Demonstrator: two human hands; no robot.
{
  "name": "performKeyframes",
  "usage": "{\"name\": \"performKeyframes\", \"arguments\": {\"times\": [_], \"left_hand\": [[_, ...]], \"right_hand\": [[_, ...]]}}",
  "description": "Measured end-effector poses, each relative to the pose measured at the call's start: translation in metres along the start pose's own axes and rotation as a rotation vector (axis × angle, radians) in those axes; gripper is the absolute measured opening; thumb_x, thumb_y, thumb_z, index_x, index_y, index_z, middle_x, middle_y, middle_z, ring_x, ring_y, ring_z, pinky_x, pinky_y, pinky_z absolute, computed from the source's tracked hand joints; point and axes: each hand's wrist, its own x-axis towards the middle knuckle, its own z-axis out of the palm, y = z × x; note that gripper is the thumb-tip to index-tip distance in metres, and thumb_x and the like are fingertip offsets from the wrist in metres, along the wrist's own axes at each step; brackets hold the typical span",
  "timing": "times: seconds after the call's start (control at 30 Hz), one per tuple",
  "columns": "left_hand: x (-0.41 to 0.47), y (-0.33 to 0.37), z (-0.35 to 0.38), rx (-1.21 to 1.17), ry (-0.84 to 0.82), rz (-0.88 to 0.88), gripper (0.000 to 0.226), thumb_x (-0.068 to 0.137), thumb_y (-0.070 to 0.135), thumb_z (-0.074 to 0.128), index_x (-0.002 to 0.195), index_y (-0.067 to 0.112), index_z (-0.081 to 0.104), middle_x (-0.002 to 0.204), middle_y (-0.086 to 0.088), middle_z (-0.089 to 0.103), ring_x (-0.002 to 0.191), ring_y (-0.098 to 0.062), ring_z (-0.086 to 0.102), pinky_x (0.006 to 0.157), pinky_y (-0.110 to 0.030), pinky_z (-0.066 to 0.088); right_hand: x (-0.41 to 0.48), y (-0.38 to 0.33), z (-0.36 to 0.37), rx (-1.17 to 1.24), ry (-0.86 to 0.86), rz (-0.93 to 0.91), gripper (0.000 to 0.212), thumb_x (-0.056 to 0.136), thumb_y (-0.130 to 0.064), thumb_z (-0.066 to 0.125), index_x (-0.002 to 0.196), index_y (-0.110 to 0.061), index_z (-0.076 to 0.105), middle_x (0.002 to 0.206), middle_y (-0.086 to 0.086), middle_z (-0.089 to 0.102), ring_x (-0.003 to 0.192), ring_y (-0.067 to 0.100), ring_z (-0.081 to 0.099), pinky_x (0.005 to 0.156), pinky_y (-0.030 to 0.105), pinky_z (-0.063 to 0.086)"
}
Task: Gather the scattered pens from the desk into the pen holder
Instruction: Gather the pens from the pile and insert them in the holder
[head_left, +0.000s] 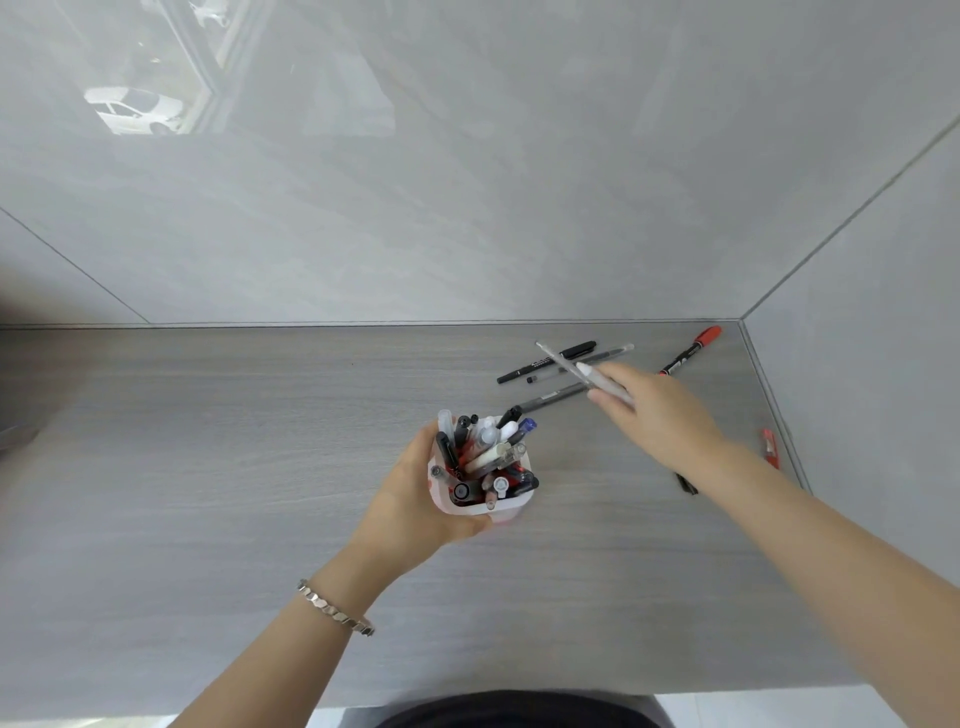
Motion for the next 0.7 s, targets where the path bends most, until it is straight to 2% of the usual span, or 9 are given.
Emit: {"name": "performKeyframes", "arguments": {"times": [0.1,0.23,0.3,0.37,0.43,0.5,0.53,0.6,0.7], "left_hand": [[0.001,-0.002,0.001,-0.001,0.001,0.008,0.084,0.057,0.015,0.085,0.120,0.037,0.034,0.106,0.026,0.050,0.103,-0.003,0.050,0.077,-0.006,0.035],[0.001,-0.004,0.002,-0.002,0.009,0.009,0.085,0.056,0.016,0.085,0.125,0.031,0.037,0.106,0.023,0.052,0.104,-0.006,0.051,0.079,-0.007,0.036],[0.001,-0.005,0.002,0.004,0.013,0.010,0.086,0.056,0.016,0.085,0.126,0.030,0.036,0.108,0.022,0.052,0.106,-0.008,0.051,0.081,-0.008,0.036],[0.000,-0.003,0.001,0.028,0.003,0.004,0.090,0.057,0.019,0.085,0.129,0.030,0.033,0.117,0.014,0.052,0.111,-0.011,0.050,0.091,-0.018,0.040],[-0.004,0.004,-0.002,0.070,-0.045,0.017,0.107,0.056,0.023,0.085,0.138,0.031,0.017,0.134,0.012,0.038,0.124,-0.009,0.041,0.099,-0.026,0.037],[-0.011,0.015,-0.007,0.049,-0.030,0.031,0.125,0.053,0.039,0.083,0.142,0.030,-0.003,0.139,0.018,0.016,0.132,-0.001,0.019,0.104,-0.022,0.024],[-0.015,0.023,-0.011,0.012,0.038,0.051,0.123,0.052,0.051,0.077,0.142,0.031,-0.004,0.140,0.020,0.011,0.134,0.001,0.012,0.107,-0.020,0.018],[-0.022,0.039,-0.021,-0.002,0.175,0.219,0.098,0.060,0.059,0.063,0.140,0.034,0.011,0.144,0.019,0.017,0.139,0.000,0.010,0.111,-0.015,0.013],[-0.017,0.048,-0.031,0.359,0.245,0.570,0.049,0.081,0.057,0.047,0.120,0.029,0.049,0.127,0.013,0.052,0.132,-0.009,0.033,0.110,-0.027,0.027]], "right_hand": [[-0.015,-0.012,-0.027,0.175,-0.192,0.047,0.012,0.087,-0.033,0.053,0.090,-0.022,0.059,0.068,0.003,0.058,0.061,0.019,0.051,0.057,0.030,0.039],[-0.032,-0.033,-0.057,0.236,-0.395,0.070,0.006,0.086,-0.032,0.055,0.088,-0.030,0.061,0.073,-0.008,0.063,0.058,-0.005,0.056,0.054,0.013,0.043],[-0.037,-0.043,-0.067,0.223,-0.460,0.081,0.007,0.087,-0.031,0.054,0.088,-0.029,0.060,0.073,-0.010,0.063,0.055,-0.005,0.055,0.054,0.017,0.044],[-0.040,-0.053,-0.071,0.293,-0.490,0.105,0.007,0.088,-0.026,0.053,0.088,-0.026,0.059,0.067,-0.012,0.059,0.046,-0.002,0.049,0.050,0.018,0.042],[-0.044,-0.063,-0.072,0.429,-0.509,0.139,0.008,0.089,-0.020,0.051,0.085,-0.024,0.058,0.057,-0.012,0.055,0.041,0.001,0.043,0.044,0.014,0.039],[-0.046,-0.073,-0.070,0.512,-0.548,0.143,0.011,0.089,-0.018,0.051,0.083,-0.025,0.058,0.046,-0.010,0.050,0.039,0.003,0.043,0.041,0.012,0.038],[-0.047,-0.077,-0.068,0.527,-0.568,0.135,0.012,0.089,-0.018,0.051,0.083,-0.025,0.057,0.045,-0.009,0.049,0.040,0.003,0.043,0.042,0.013,0.039],[-0.047,-0.082,-0.060,0.538,-0.600,0.122,0.013,0.089,-0.016,0.051,0.082,-0.025,0.057,0.047,-0.006,0.049,0.039,0.003,0.044,0.042,0.012,0.039],[-0.045,-0.087,-0.048,0.563,-0.660,0.123,0.014,0.087,-0.011,0.051,0.089,-0.021,0.060,0.048,-0.008,0.051,0.041,0.004,0.046,0.043,0.012,0.039]]}}
